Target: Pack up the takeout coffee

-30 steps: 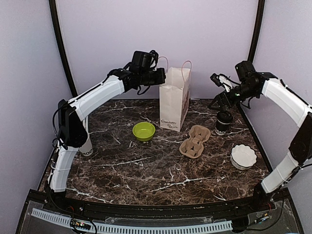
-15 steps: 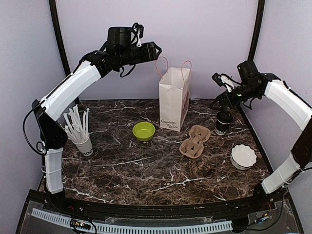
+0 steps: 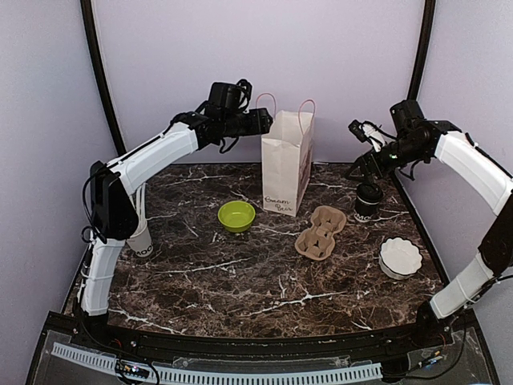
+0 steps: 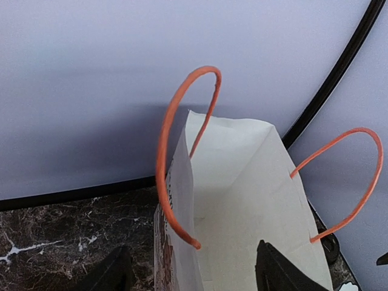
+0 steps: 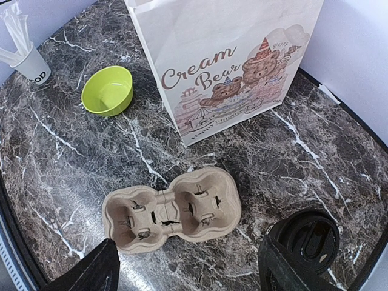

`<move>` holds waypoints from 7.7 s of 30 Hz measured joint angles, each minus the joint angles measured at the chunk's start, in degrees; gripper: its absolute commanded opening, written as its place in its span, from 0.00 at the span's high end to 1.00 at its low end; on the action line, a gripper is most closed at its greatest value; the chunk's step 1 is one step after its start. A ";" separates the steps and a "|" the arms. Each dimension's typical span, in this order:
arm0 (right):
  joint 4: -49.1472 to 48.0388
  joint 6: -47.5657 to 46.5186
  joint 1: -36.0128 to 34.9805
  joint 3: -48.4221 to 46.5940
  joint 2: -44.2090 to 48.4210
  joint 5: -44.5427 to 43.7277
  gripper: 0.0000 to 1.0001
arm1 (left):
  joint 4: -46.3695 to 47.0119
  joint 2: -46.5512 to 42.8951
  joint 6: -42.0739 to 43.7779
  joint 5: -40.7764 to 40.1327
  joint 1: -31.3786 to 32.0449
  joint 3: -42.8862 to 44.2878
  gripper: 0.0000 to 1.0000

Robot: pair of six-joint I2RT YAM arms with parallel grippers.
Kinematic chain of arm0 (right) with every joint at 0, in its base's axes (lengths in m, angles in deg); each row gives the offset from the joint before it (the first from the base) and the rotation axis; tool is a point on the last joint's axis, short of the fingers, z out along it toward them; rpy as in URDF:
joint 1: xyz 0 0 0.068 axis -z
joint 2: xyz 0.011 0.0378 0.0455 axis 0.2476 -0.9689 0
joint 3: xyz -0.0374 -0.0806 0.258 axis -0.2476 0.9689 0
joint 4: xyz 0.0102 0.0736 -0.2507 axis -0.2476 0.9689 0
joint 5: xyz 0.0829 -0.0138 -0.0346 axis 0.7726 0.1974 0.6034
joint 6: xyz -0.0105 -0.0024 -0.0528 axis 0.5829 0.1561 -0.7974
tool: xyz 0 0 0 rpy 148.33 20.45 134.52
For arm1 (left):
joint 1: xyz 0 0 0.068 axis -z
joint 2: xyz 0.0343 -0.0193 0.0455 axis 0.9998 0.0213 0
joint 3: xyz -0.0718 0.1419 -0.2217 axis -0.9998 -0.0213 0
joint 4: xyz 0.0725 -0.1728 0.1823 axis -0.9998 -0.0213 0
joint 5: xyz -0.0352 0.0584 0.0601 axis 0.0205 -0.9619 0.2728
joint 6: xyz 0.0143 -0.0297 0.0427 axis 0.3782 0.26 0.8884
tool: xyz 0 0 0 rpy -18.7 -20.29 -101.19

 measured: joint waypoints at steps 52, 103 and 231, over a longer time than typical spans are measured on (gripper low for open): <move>-3.21 -3.28 -0.74 15.08 -1.31 -3.02 0.40 | -2.47 -52.83 8.46 43.23 4.28 -56.39 1.00; 1.70 -3.02 -14.82 15.93 -15.85 -25.00 0.88 | 21.33 -75.43 32.83 12.81 -1.88 -83.43 0.24; -2.49 -6.16 -38.99 -33.24 -21.57 24.76 0.76 | 1.07 -85.42 21.86 17.51 -3.39 -80.76 0.23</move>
